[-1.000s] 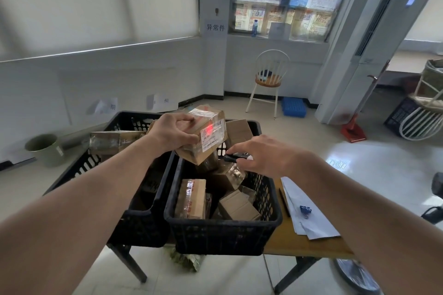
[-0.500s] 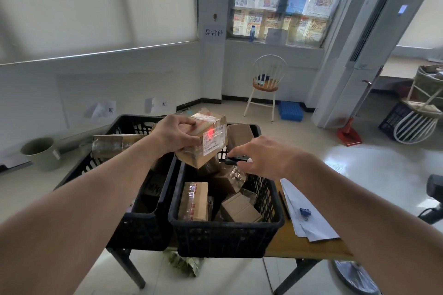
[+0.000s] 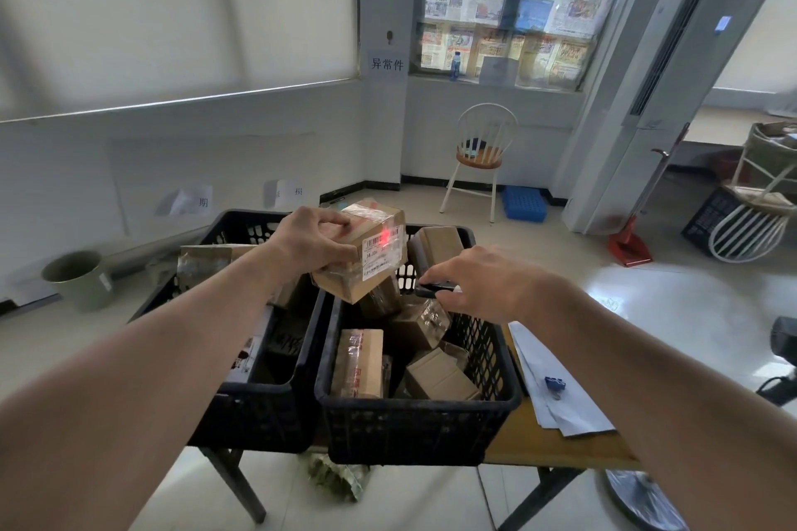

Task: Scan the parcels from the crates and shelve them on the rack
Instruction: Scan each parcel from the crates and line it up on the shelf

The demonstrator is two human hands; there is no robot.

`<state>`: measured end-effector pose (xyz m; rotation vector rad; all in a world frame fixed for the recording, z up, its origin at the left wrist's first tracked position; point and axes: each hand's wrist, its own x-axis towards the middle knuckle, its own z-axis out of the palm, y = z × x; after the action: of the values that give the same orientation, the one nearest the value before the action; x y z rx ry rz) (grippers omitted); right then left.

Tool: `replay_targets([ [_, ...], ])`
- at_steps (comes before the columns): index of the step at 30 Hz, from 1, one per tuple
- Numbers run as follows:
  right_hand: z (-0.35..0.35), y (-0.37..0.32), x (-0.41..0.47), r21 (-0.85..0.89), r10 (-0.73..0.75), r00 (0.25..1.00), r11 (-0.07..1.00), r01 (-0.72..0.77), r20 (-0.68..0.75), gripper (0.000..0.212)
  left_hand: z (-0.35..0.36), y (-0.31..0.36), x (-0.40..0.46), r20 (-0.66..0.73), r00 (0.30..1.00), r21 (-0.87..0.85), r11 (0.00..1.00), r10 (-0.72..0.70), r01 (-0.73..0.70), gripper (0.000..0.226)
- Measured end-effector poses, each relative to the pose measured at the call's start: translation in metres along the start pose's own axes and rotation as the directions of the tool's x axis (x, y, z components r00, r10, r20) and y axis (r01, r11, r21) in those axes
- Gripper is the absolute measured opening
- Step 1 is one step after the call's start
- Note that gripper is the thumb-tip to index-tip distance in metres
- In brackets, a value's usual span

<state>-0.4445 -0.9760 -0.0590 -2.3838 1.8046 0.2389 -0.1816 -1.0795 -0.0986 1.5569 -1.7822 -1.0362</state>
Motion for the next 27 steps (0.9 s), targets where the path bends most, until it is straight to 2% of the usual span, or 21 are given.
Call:
replay_targets([
  [17, -0.009, -0.022, 0.007, -0.007, -0.002, 0.999, 1.000, 0.002, 0.033, 0.042, -0.015, -0.009, 0.011, -0.008, 0.999, -0.080, 0.996, 0.043, -0.044, 0.066],
  [27, -0.008, -0.033, 0.020, -0.029, 0.012, 1.000, 1.000, -0.011, 0.025, 0.043, -0.026, -0.020, 0.018, 0.013, 0.999, -0.045, 0.998, 0.037, -0.037, 0.069],
])
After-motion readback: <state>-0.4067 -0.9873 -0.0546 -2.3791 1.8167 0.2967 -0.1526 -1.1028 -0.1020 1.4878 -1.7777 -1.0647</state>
